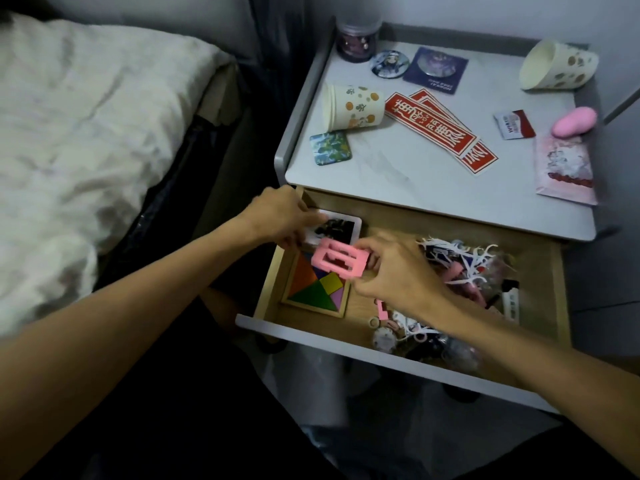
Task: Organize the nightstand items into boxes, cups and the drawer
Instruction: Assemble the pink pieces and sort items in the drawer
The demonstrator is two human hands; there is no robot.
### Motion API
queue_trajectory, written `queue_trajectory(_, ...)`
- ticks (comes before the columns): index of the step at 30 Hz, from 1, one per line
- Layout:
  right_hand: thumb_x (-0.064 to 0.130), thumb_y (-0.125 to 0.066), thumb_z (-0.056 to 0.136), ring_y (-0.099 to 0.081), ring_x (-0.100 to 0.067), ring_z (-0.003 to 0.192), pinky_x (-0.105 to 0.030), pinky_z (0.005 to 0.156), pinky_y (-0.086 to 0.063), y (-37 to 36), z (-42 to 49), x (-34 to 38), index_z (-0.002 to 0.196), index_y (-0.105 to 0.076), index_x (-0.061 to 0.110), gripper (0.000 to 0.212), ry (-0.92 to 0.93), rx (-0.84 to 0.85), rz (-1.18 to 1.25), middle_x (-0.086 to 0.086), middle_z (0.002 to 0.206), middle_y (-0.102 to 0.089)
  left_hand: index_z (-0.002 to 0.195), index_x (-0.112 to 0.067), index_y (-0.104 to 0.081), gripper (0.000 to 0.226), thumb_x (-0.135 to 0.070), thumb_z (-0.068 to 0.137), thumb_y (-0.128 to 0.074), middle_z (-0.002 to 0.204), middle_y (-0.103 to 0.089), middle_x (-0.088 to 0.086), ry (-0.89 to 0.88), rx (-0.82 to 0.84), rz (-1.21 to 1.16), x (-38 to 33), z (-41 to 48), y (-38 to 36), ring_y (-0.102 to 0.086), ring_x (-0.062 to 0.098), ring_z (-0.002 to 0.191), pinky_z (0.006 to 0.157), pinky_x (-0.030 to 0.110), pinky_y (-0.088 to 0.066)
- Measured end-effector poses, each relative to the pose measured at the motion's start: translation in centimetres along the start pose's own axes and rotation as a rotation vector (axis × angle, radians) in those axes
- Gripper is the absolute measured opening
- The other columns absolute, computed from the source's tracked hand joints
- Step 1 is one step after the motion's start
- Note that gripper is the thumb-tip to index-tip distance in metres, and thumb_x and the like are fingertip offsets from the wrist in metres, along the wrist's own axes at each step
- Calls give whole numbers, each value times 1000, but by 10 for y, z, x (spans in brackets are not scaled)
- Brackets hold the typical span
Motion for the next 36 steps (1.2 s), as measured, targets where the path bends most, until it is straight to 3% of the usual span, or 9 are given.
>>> queue_trajectory(3, 30, -80, 74, -52, -14, 104, -31, 99, -43, -36, -1, 2, 131, -59, 15, 62, 27, 210, -42, -1, 119, -59, 79, -13, -64, 46, -58, 90, -60, 79, -68, 7, 55, -191, 384, 11, 7, 9, -68, 26, 75, 71, 40, -57)
queue_trajectory(8, 23, -74, 83, -53, -10, 99, -20, 85, -47, -78, 3, 9, 124, -62, 14, 44, 214, 388, -78, 0, 116, -56, 99, -8, -62, 41, -49, 93, -60, 85, -56, 6, 47, -147, 516, 8, 14, -7, -66, 31, 90, 74, 39, -53)
queue_trajectory(10, 23, -73, 84, -55, -15, 105, -29, 89, -51, -89, 4, 11, 128, -60, 14, 46, 271, 399, -105, -1, 119, -54, 99, -9, -60, 38, -47, 94, -60, 89, -54, 7, 32, -132, 536, 9, 19, -6, -63, 32, 92, 72, 38, -48)
queue_trajectory(15, 13, -52, 98, -59, -26, 108, -34, 83, -52, -87, 1, 24, 145, -42, 12, 48, 499, 441, -342, -10, 131, -50, 95, -10, -59, 30, -40, 94, -63, 88, -50, 7, -3, -97, 581, 10, 26, -11, -62, 34, 96, 69, 37, -41)
queue_trajectory(18, 3, -44, 99, -61, -29, 106, -37, 84, -53, -90, 2, 26, 143, -43, 6, 44, 599, 436, -436, -14, 125, -54, 103, -8, -62, 33, -40, 95, -63, 90, -49, 8, -12, -92, 619, 8, 27, -12, -62, 33, 97, 69, 37, -41)
queue_trajectory(22, 1, -46, 97, -63, -28, 102, -40, 82, -56, -93, 2, 25, 140, -45, 4, 43, 622, 466, -477, -14, 120, -56, 112, -6, -62, 39, -41, 94, -64, 104, -57, 12, -11, -86, 635, 9, 28, -13, -61, 34, 102, 70, 38, -41)
queue_trajectory(25, 0, -47, 96, -62, -27, 104, -37, 85, -55, -91, 3, 24, 140, -44, 4, 44, 637, 468, -461, -14, 124, -54, 112, -7, -62, 38, -41, 93, -65, 94, -50, 8, -10, -83, 617, 10, 30, -14, -61, 33, 101, 69, 38, -41)
queue_trajectory(30, -3, -44, 96, -65, -29, 97, -38, 80, -56, -97, 2, 25, 132, -51, 1, 37, 623, 471, -460, -16, 117, -56, 91, -14, -55, 30, -42, 92, -66, 85, -48, 5, 3, -59, 599, 9, 30, -12, -52, 25, 83, 68, 37, -42)
queue_trajectory(36, 0, -44, 97, -65, -30, 95, -40, 80, -56, -104, 5, 20, 130, -54, 3, 34, 580, 448, -412, -14, 114, -57, 88, -17, -47, 33, -42, 90, -68, 89, -48, 6, -4, -49, 576, 10, 30, -13, -48, 24, 83, 70, 37, -40)
Point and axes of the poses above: each hand's wrist, its own z-axis towards the middle knuckle, its own y-axis out of the back of the hand, x = y × z, the point moved 3 cm from there along z, towards the middle knuckle
